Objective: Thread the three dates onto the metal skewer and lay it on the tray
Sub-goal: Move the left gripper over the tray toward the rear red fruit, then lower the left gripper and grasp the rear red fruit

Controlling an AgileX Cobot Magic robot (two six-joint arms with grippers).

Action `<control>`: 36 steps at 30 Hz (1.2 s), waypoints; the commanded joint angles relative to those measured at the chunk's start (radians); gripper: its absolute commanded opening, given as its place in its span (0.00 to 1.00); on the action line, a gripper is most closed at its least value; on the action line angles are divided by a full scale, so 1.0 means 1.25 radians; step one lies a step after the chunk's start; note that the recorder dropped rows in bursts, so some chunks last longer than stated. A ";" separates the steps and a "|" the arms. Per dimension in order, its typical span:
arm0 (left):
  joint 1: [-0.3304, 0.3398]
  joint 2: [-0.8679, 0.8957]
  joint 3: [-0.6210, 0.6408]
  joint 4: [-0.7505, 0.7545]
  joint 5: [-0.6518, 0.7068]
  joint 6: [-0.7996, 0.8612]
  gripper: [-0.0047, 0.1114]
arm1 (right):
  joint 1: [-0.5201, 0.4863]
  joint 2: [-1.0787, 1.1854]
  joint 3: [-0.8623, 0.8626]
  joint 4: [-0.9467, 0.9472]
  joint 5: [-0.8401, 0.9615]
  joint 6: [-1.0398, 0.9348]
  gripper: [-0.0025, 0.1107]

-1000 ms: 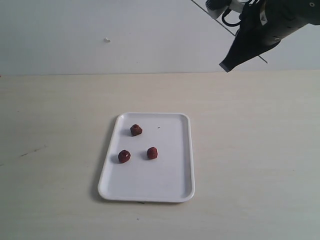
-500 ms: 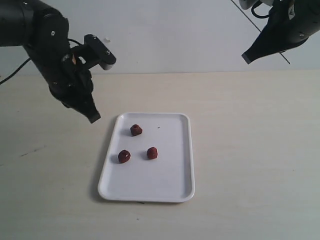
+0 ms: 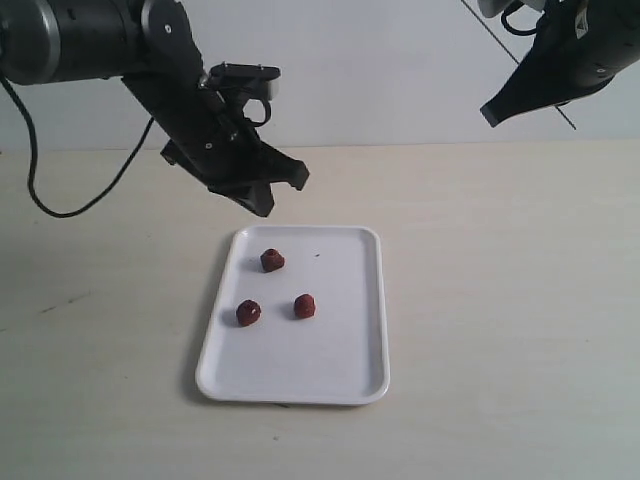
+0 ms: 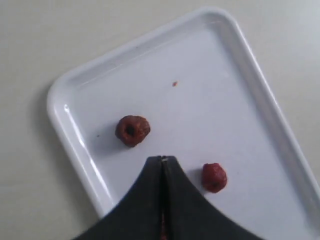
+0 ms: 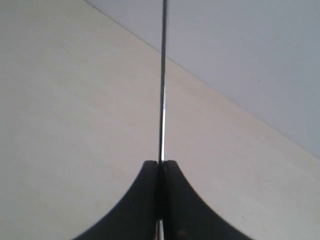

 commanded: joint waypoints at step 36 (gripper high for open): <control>-0.004 0.241 -0.189 0.041 0.080 -0.120 0.46 | -0.004 -0.001 0.003 0.132 -0.030 -0.127 0.02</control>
